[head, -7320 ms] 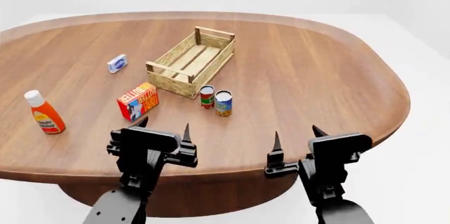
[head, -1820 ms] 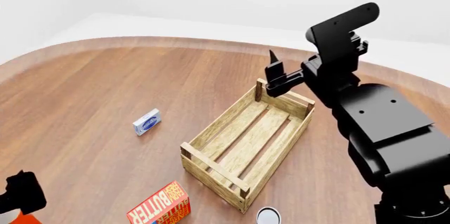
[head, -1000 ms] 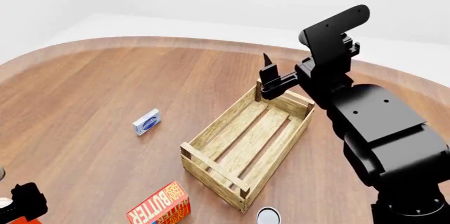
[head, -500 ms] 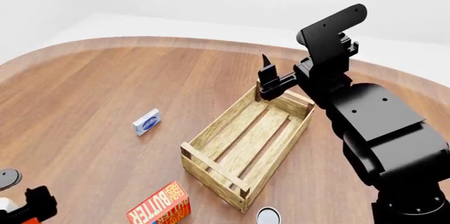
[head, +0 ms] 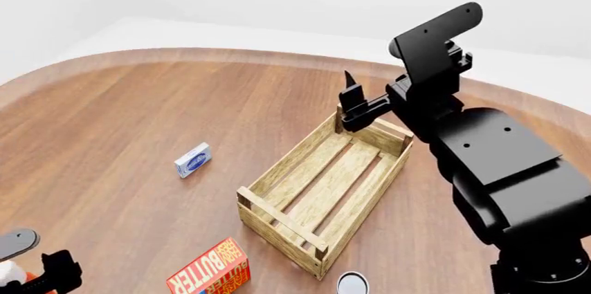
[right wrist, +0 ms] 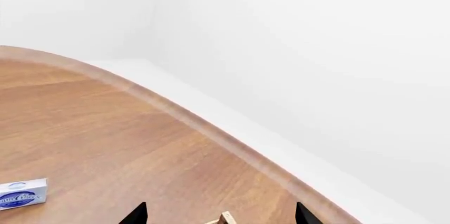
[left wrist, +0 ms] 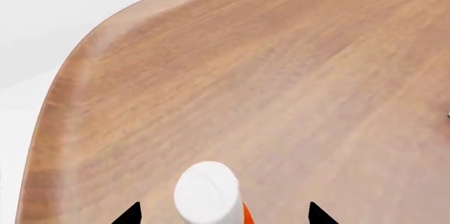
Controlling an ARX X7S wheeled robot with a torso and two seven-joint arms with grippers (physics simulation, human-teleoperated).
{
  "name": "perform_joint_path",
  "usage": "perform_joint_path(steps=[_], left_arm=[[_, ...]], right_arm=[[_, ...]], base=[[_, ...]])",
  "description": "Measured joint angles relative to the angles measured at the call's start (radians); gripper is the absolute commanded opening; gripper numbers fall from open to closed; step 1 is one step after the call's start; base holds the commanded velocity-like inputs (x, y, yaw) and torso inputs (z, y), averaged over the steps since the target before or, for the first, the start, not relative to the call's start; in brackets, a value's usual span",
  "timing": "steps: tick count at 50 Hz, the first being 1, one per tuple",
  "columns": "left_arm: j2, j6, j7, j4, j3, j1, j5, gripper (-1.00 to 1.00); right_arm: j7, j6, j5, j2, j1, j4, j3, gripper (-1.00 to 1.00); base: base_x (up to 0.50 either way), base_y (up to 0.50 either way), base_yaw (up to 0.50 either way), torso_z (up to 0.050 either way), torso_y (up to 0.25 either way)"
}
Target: Pick up the ketchup, and put it in the wooden tray.
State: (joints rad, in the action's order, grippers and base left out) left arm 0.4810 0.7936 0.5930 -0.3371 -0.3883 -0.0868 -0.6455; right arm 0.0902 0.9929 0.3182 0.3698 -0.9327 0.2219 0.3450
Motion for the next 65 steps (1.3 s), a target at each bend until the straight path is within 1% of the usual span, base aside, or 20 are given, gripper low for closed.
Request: perform_joint_path(steps=[23, 42, 43, 55, 60, 65], left_arm=[[-0.049, -0.127, -0.002, 0.170, 0.052, 0.062, 0.090, 1.00], [-0.088, -0.243, 0.019, 0.402, 0.077, 0.194, 0.167, 1.00], [-0.090, -0.250, 0.017, 0.417, 0.080, 0.203, 0.170, -1.00], [-0.100, -0.298, -0.001, 0.540, 0.106, 0.290, 0.237, -1.00], [-0.099, -0.292, -0.006, 0.549, 0.111, 0.303, 0.239, -1.00], [-0.099, -0.279, -0.017, 0.526, 0.119, 0.309, 0.210, -1.00]], right_arm=[[-0.015, 0.034, 0.016, 0.011, 0.000, 0.037, -0.019, 1.00], [-0.032, 0.058, 0.027, 0.023, 0.009, 0.066, -0.038, 1.00], [-0.032, 0.059, 0.027, 0.024, 0.009, 0.067, -0.039, 1.00], [-0.038, 0.060, 0.030, 0.025, 0.010, 0.069, -0.043, 1.00], [-0.040, 0.058, 0.032, 0.026, 0.011, 0.068, -0.045, 1.00], [-0.042, 0.057, 0.034, 0.026, 0.012, 0.070, -0.048, 1.00]], base=[[0.00, 0.00, 0.00, 0.000, 0.000], [0.00, 0.00, 0.00, 0.000, 0.000], [0.00, 0.00, 0.00, 0.000, 0.000], [0.00, 0.00, 0.00, 0.000, 0.000], [0.00, 0.00, 0.00, 0.000, 0.000], [0.00, 0.00, 0.00, 0.000, 0.000]])
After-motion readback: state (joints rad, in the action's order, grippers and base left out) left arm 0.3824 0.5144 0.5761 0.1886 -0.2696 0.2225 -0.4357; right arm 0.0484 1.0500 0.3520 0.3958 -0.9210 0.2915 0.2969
